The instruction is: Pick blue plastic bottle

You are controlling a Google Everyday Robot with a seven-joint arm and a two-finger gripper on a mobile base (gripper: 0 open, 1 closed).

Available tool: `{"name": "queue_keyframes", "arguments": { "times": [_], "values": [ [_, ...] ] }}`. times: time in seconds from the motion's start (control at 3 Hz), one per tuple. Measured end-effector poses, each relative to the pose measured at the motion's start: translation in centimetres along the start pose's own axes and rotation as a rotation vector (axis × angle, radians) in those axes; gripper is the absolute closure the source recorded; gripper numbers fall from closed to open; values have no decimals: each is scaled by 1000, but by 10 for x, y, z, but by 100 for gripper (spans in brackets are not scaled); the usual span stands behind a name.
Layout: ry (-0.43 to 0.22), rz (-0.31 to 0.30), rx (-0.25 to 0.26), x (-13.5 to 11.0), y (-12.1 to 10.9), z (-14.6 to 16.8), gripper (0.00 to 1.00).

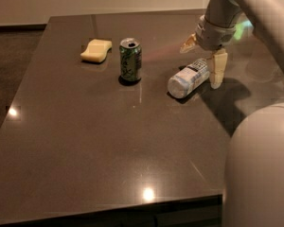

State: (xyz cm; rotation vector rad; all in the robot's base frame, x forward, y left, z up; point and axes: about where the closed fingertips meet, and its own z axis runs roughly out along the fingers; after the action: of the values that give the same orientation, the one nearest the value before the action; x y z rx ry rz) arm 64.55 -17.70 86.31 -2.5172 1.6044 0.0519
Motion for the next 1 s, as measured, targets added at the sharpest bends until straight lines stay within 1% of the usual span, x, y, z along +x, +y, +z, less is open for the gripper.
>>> {"name": "queue_keyframes", "arguments": {
  "times": [0.33, 1.0],
  "values": [
    [1, -32, -12, 1, -1, 4, 19],
    [-15, -92, 1, 0, -4, -2, 65]
  ]
}}
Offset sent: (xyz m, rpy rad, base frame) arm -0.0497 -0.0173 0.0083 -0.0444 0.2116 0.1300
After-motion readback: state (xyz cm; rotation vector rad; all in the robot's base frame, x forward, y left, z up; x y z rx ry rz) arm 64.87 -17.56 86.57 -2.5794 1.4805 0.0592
